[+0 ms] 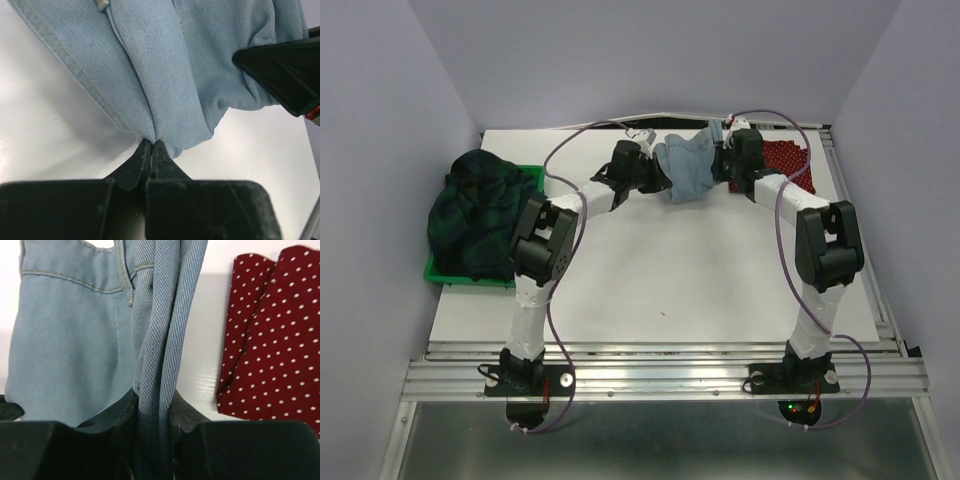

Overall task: Fold and stack the skirts
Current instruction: Neatly place the folded skirt to the corner

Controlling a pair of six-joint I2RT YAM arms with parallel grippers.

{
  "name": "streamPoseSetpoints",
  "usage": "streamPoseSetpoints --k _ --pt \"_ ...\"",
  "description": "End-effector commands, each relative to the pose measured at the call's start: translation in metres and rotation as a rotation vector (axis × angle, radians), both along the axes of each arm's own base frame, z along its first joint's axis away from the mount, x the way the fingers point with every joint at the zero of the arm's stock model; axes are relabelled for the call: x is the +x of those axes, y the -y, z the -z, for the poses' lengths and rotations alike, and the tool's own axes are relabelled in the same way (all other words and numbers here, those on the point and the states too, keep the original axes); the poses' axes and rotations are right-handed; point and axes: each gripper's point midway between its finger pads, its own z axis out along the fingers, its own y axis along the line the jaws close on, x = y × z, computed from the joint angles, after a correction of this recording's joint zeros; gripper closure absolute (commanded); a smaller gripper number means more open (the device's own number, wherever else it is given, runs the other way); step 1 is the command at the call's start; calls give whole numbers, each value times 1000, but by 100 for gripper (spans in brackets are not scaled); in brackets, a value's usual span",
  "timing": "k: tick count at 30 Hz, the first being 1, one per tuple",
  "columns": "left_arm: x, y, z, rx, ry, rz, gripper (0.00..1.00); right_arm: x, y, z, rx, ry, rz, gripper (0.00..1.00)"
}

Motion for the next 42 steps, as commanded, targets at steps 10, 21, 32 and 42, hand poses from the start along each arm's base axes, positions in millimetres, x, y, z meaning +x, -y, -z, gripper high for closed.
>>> streamPoseSetpoints --k 10,21,32,42 --pt "42 101 -93 -78 418 149 100 58 97 -114 -18 320 162 99" --pt "29 175 -103 -239 565 232 100 47 208 -112 -32 341 324 99" --pt "38 199 -89 -264 662 215 100 33 254 -77 -5 286 395 99" --pt "45 192 -86 -257 641 176 60 44 250 -10 132 169 393 97"
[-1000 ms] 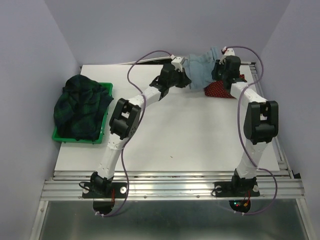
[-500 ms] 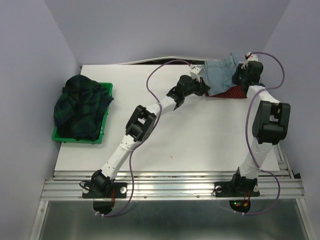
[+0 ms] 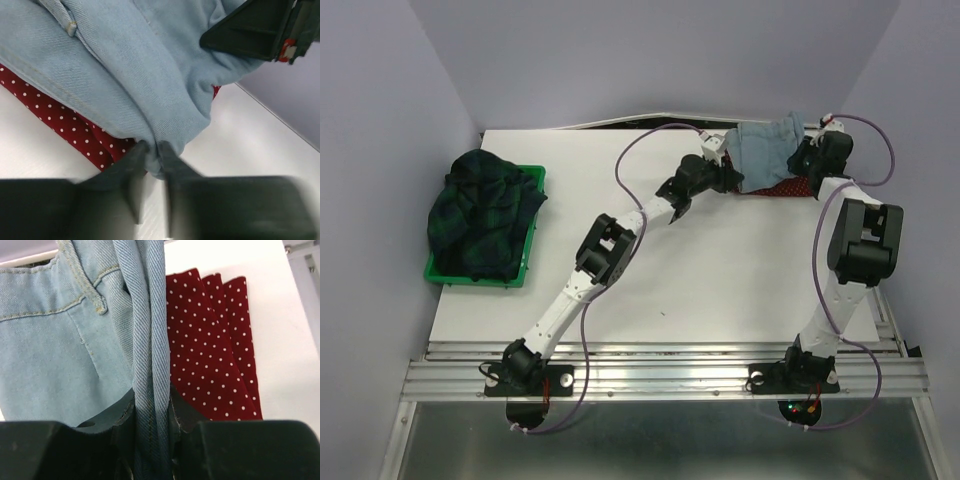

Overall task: Fold and stack the skirts
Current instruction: Neatly place the folded skirt to the corner

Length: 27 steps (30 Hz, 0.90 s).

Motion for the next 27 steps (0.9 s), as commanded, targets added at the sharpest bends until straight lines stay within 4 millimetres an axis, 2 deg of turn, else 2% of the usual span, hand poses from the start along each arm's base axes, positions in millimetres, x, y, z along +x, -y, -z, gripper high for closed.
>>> streamPoseSetpoints --k 1,4,5,6,7,8,9,10,11,12,13,14,15,16,17,18,19,21,22,23,24,25,26,27 --pt "7 -8 -92 -128 140 -17 45 21 17 0 45 79 38 96" --pt "1 -16 -90 -103 107 18 39 24 15 11 68 64 36 95" --pt "-4 -21 -115 -111 123 21 36 24 16 13 70 60 42 95" --pt "-9 -30 -128 -102 123 27 28 23 18 17 65 53 50 95" --pt "-8 -33 -110 -75 90 30 25 23 17 20 64 47 44 94" --pt "-14 -41 -136 -84 106 34 24 23 16 22 67 43 43 93" --pt "-21 -47 -126 -63 70 50 23 22 15 25 76 36 44 90" --pt "-25 -61 -152 -75 75 47 23 22 15 29 80 30 43 87" --pt "-29 -67 -160 -76 77 52 23 21 13 30 89 26 40 82" --pt "-35 -75 -144 -48 28 52 23 20 13 31 103 24 44 61" --pt "-41 -89 -168 -61 45 50 23 20 13 28 103 27 49 45" --pt "-48 -94 -170 -55 36 59 22 21 14 25 101 29 52 35" --pt "-53 -102 -159 -29 10 60 22 20 15 23 99 28 58 30" --pt "-59 -115 -173 -20 9 48 22 22 19 11 78 41 73 20" --pt "-63 -122 -162 10 -15 42 22 22 23 5 49 48 74 11" --pt "-66 -129 -163 22 -24 36 22 23 25 -4 26 61 78 6" --pt "-71 -140 -174 26 -22 18 21 22 37 -13 -5 73 108 0" --pt "-71 -165 -155 77 -81 -25 20 25 49 -42 -68 115 119 0" --pt "-75 -176 -164 83 -77 -38 19 24 56 -51 -85 130 126 0" --pt "-76 -186 -162 98 -87 -53 18 24 56 -62 -102 148 120 0" --pt "-77 -201 -148 144 -104 -66 18 25 55 -81 -128 180 101 0" --pt "-77 -210 -147 168 -98 -87 15 24 55 -89 -137 190 97 0" --pt "-84 -220 -156 192 -78 -98 15 23 54 -98 -141 207 92 0" --pt "-88 -228 -152 225 -68 -109 14 23 51 -105 -143 219 79 0"
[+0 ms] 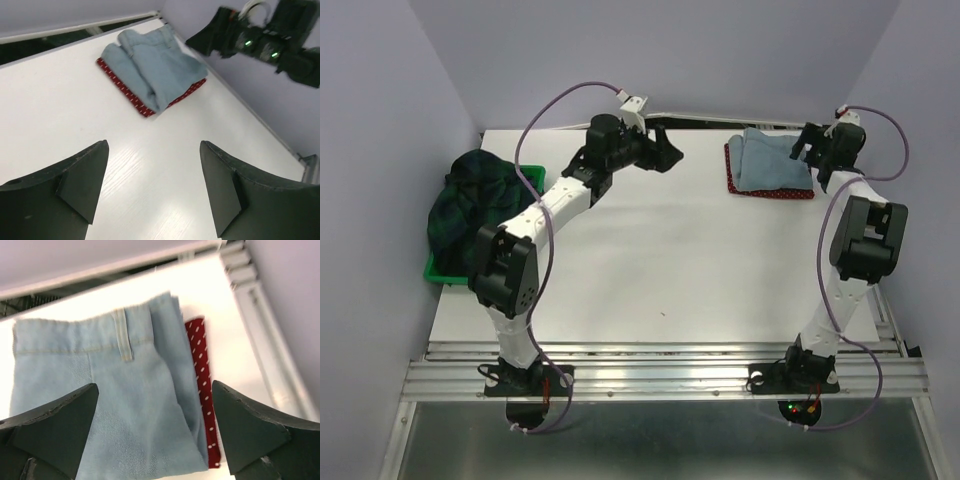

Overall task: Fold and stack the skirts
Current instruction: Neatly place the folded skirt to the corner

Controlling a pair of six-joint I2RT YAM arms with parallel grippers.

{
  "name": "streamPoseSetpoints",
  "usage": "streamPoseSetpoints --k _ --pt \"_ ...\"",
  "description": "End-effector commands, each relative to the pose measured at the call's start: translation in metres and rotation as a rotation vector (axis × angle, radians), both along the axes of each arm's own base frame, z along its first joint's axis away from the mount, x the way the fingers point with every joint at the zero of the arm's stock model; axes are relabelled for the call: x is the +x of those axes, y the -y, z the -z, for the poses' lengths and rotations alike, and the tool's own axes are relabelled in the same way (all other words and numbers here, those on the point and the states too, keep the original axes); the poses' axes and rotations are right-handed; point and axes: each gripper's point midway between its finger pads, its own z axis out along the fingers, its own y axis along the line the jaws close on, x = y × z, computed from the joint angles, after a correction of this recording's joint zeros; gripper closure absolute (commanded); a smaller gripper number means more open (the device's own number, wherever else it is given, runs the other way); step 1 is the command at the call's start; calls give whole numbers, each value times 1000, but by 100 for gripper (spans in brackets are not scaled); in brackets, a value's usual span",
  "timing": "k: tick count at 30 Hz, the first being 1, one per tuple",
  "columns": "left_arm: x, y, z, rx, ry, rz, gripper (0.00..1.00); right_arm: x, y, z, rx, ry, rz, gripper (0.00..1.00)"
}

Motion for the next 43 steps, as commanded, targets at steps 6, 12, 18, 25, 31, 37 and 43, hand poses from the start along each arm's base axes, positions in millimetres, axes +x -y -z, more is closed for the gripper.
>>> streamPoseSetpoints --k 6,12,18,25,31,37,43 --pt "-13 -95 4 269 31 -140 2 2 -31 -113 17 188 -202 6" --pt "6 -187 -22 307 -22 -326 1 -20 -72 -90 174 34 -388 1" --pt "-6 -307 -19 329 -118 -470 1 -78 -145 -58 147 -166 -590 0" --pt "-64 -334 56 640 -161 -414 1 -159 -196 -31 49 -297 -722 0" --pt "-118 -285 104 828 -70 -339 1 -241 -205 -8 14 -358 -809 0" --pt "-142 -243 120 779 -76 -257 1 -285 -199 -3 -48 -353 -806 0" --pt "-142 -245 118 797 -43 -272 1 -300 -196 -3 -58 -337 -777 0"
